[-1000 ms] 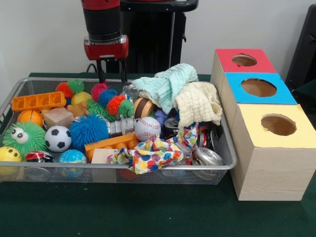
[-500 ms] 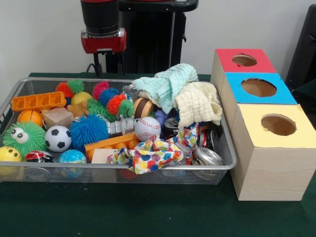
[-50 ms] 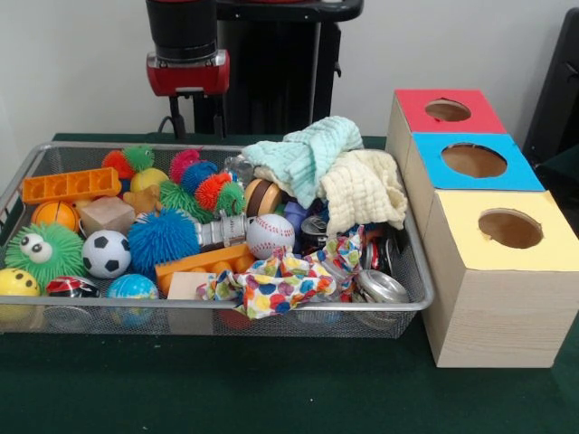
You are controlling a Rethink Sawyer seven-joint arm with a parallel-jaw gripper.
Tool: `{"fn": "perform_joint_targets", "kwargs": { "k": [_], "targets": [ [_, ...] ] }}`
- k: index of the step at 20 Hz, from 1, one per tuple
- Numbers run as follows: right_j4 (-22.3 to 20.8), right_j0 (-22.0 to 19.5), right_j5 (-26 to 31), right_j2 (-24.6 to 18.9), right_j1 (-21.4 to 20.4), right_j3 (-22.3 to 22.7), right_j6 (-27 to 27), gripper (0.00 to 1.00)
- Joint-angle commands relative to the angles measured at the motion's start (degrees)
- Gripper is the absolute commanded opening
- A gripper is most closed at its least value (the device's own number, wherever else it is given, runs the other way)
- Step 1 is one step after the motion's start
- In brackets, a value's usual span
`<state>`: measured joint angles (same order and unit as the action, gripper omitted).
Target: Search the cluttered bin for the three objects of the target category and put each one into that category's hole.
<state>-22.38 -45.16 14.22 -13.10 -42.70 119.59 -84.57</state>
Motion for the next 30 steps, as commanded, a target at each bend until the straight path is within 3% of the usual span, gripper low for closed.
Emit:
{"fn": "perform_joint_targets", "kwargs": {
  "k": [1, 30],
  "targets": [
    [2.0, -0.4, 4.8, -4.8, 0.7, -4.0, -3.5, 1.00],
    [0.2, -0.7, 5.7, -4.8, 0.9, -6.4, -1.3, 1.00]
  ]
}}
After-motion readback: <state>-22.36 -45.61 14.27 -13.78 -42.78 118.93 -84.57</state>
